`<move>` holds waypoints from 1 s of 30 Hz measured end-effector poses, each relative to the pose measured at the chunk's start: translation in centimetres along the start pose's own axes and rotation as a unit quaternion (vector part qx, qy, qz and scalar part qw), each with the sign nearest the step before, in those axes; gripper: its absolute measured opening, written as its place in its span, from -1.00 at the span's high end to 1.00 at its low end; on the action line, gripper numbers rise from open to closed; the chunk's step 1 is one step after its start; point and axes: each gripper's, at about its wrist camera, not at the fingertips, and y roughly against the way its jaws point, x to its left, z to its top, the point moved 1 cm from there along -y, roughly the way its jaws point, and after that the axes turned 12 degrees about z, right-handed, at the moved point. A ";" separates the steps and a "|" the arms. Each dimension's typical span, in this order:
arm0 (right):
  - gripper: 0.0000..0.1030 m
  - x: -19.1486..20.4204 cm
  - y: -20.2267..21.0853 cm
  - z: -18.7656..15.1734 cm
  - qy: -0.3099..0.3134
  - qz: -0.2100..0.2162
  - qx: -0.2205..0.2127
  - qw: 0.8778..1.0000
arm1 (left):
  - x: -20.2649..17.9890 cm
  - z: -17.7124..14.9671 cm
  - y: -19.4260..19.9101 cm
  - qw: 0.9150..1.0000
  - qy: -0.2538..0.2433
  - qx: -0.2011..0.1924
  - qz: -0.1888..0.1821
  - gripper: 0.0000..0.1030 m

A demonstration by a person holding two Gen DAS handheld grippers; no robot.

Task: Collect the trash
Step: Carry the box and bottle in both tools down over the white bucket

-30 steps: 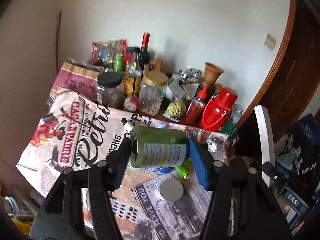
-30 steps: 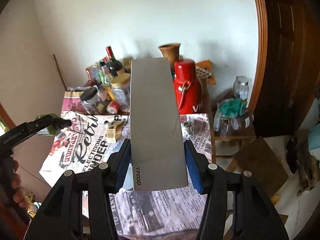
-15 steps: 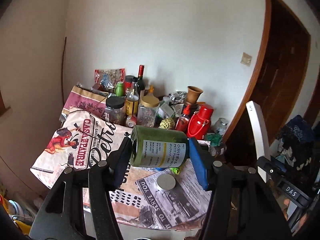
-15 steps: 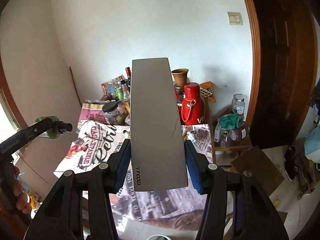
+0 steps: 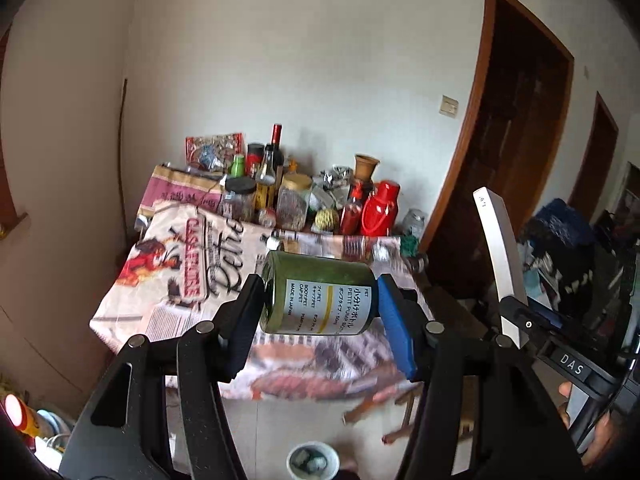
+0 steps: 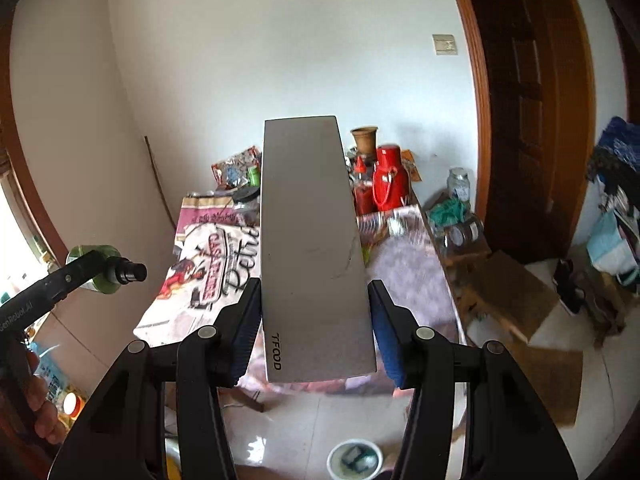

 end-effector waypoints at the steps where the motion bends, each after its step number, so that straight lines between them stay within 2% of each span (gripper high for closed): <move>1: 0.05 0.5 0.4 -0.7 -0.004 -0.001 0.003 1.000 | 0.6 -0.8 0.6 1.000 -0.002 0.006 -0.003 -0.10; 8: 0.05 3.2 2.1 -4.8 -0.017 -0.018 0.045 0.999 | 3.1 -4.7 2.6 0.999 -0.018 0.046 -0.021 -0.10; 15: 0.05 3.3 1.6 -8.4 -0.018 -0.018 0.103 0.994 | 4.0 -8.6 2.3 0.995 -0.012 0.097 -0.018 -0.10; 23: 0.05 0.4 -1.0 -13.8 -0.035 -0.003 0.181 0.983 | 2.8 -14.1 -1.4 0.986 -0.005 0.168 0.014 -0.10; 30: 0.05 -4.3 -4.6 -20.1 -0.046 -0.005 0.259 0.965 | 1.0 -21.2 -7.5 0.971 0.010 0.236 0.030 -0.10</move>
